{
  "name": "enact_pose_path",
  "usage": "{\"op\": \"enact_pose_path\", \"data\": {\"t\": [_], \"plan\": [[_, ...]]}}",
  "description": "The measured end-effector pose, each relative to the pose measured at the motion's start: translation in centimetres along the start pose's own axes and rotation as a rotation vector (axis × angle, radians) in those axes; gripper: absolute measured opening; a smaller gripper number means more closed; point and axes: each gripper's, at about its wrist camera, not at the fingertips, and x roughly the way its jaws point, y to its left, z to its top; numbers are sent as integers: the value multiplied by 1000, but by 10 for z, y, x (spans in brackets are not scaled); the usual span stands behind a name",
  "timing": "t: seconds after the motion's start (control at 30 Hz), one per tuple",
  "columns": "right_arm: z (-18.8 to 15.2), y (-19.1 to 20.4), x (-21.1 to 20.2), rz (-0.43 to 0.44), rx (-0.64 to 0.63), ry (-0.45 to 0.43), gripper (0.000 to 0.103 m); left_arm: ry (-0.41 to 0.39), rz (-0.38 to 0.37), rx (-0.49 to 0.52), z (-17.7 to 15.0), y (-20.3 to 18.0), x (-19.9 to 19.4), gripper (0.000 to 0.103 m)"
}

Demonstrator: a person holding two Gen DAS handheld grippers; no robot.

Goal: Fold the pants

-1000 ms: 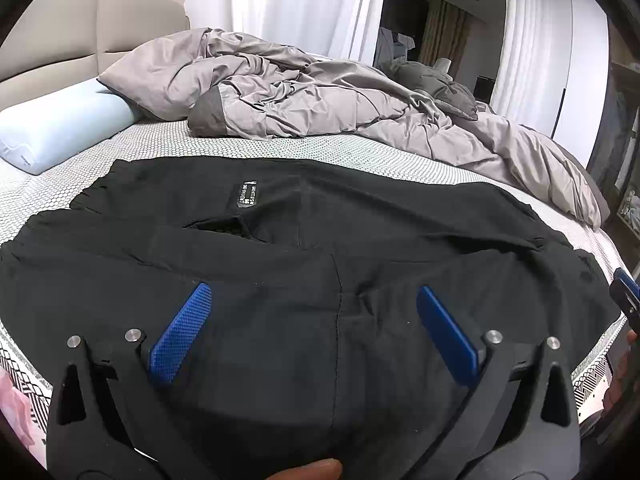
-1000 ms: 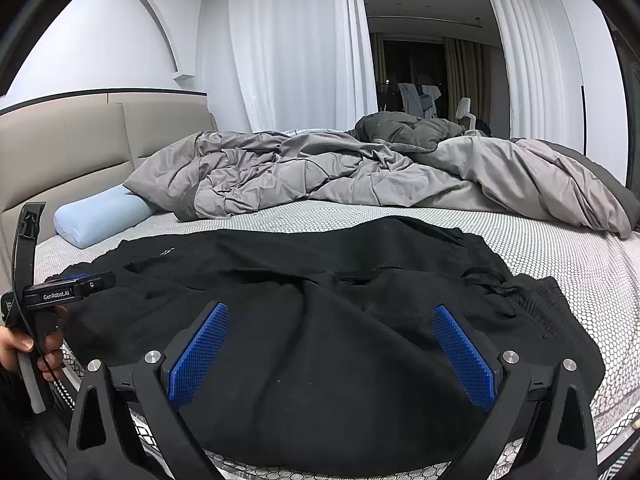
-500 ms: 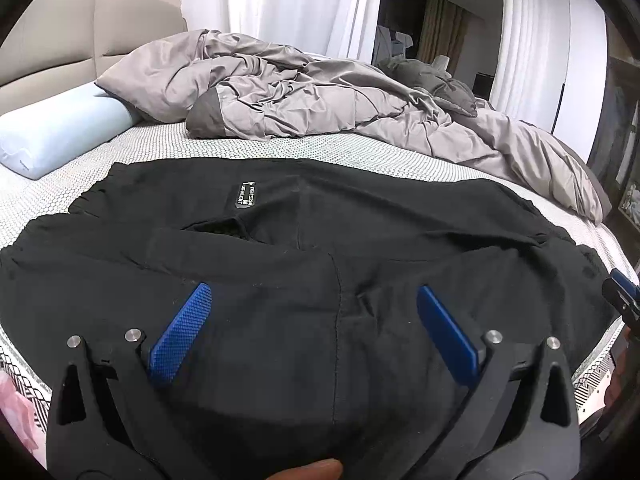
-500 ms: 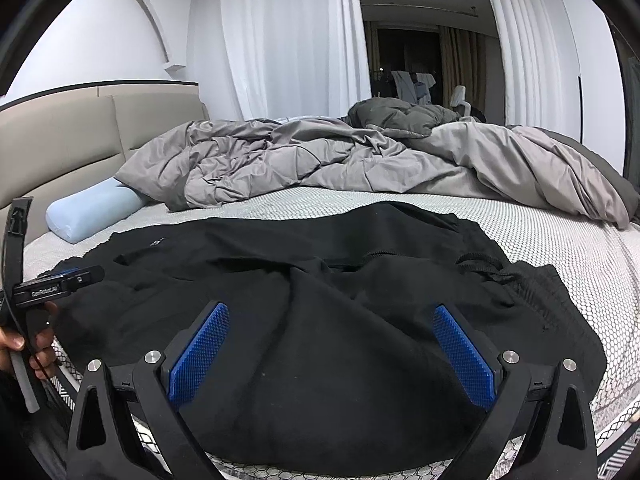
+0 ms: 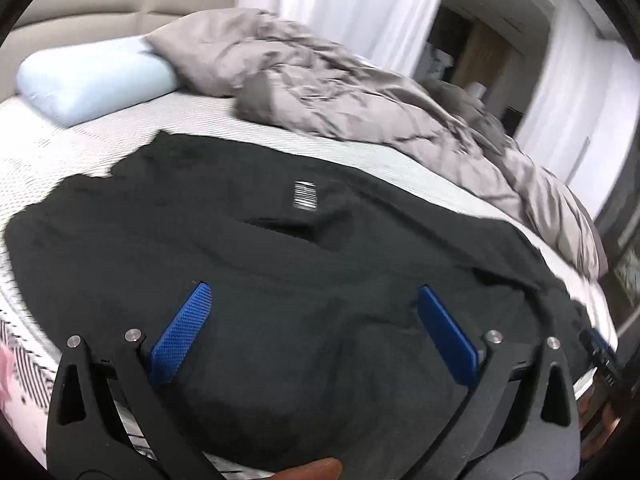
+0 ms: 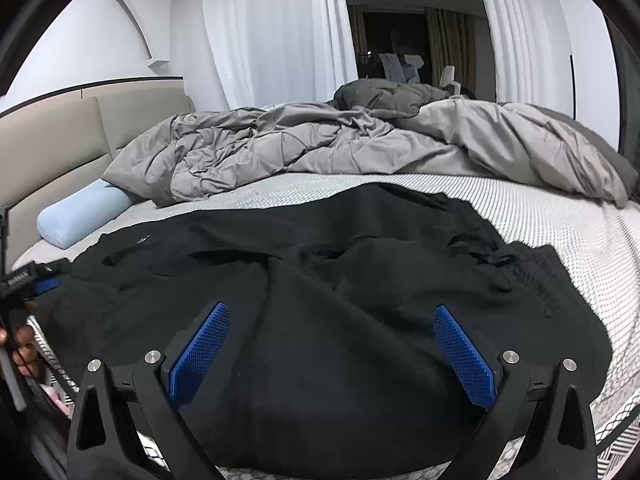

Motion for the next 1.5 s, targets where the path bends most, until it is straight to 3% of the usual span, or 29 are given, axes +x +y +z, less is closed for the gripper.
{"op": "enact_pose_path", "data": {"t": [0.17,0.33,0.4,0.5,0.57,0.67,0.9,0.97,1.03,1.1,1.17,1.27,1.33,1.5], "plan": [[4,-8,5,10,31,37,103,-40,150,-114,25,81,-38,102],[8,-4,3,10,15,20,103,-7,198,-227,28,150,-49,99],[9,0,3,12,5,15,103,30,167,-240,26,164,-43,79],[10,8,7,19,-20,19,103,82,140,-255,23,180,-29,69],[10,13,8,17,-34,21,103,93,169,-270,21,185,-20,64],[10,17,11,16,-45,28,103,154,151,-317,18,200,-7,61],[11,18,13,13,-43,28,103,188,152,-310,1,205,0,61],[12,21,15,12,-49,25,103,163,140,-323,4,205,3,59],[13,23,16,11,-53,25,103,127,127,-301,15,197,6,46],[13,23,17,12,-55,23,103,109,140,-266,21,191,2,18],[12,22,18,7,-50,27,103,82,157,-263,29,191,3,0],[12,17,23,4,-45,51,103,56,143,-296,36,195,-3,0],[16,6,19,-45,-40,61,103,29,146,-298,37,199,-14,0],[30,-60,-28,-120,78,8,103,4,167,-303,36,214,-38,0]]}}
